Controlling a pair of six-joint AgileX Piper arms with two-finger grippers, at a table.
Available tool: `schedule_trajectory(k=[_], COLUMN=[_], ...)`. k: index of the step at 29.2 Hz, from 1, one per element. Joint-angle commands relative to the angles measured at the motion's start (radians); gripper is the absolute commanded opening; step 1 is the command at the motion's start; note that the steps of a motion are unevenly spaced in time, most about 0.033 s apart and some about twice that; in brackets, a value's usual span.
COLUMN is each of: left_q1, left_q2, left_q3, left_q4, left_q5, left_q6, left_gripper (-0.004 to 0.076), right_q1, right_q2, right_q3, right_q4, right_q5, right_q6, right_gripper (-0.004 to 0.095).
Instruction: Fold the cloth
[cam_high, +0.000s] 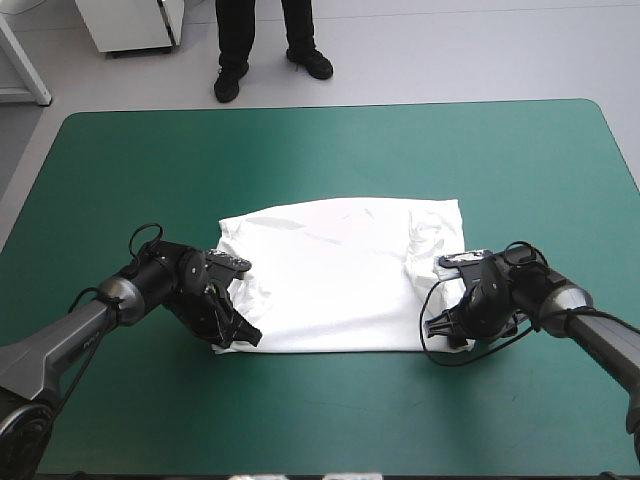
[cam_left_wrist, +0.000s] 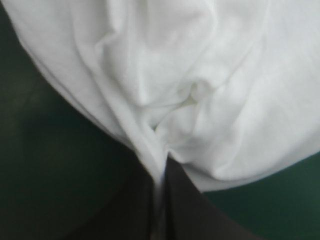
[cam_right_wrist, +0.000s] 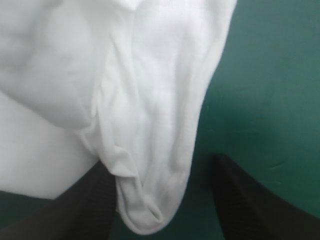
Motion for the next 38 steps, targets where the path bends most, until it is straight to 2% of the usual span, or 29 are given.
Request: schedule_trajectory(k=[1, 3, 4, 5, 11, 27, 33, 38], left_q1=[-0.009, -0.009, -0.009, -0.009, -0.009, -0.009, -0.009, -0.009], left_q2=[0.033, 0.033, 0.033, 0.031, -0.029, -0.359, -0.394, -0.385], left_q3=[0.016, 0.016, 0.016, 0.016, 0.014, -0.031, -0.181, -0.297], left_q4=[-0.056, -0.064, -0.068, -0.068, -0.068, -0.064, -0.045, 0.008], left_q5=[-0.11, -0.107, -0.105, -0.105, -0.072, 0.1, 0.11, 0.044], left_q6=[-0.004, -0.004, -0.004, -0.004, -0.004, -0.038, -0.06, -0.062], left_gripper=[-0.001, -0.001, -0.001, -0.001, -0.001, -0.001, -0.001, -0.001], right_q1=[0.001, 0.001, 0.001, 0.001, 0.001, 0.001, 0.001, 0.001], right_q2=[0.005, 0.005, 0.005, 0.005, -0.03, -0.345, -0.362, -0.362], right_q3=[-0.016, -0.016, -0.016, -0.016, -0.018, -0.108, -0.209, -0.259], right_q4=[0.048, 0.084, 0.109, 0.114, 0.114, 0.103, 0.093, 0.029], right_q5=[-0.034, -0.041, -0.047, -0.048, -0.008, 0.138, 0.127, 0.01], right_q6=[-0.047, -0.079, -0.109, -0.111, -0.113, -0.036, -0.021, 0.016], right_gripper=[0.035, 0.0171, 0.0012, -0.002, -0.0013, -0.0013, -0.0013, -0.0013])
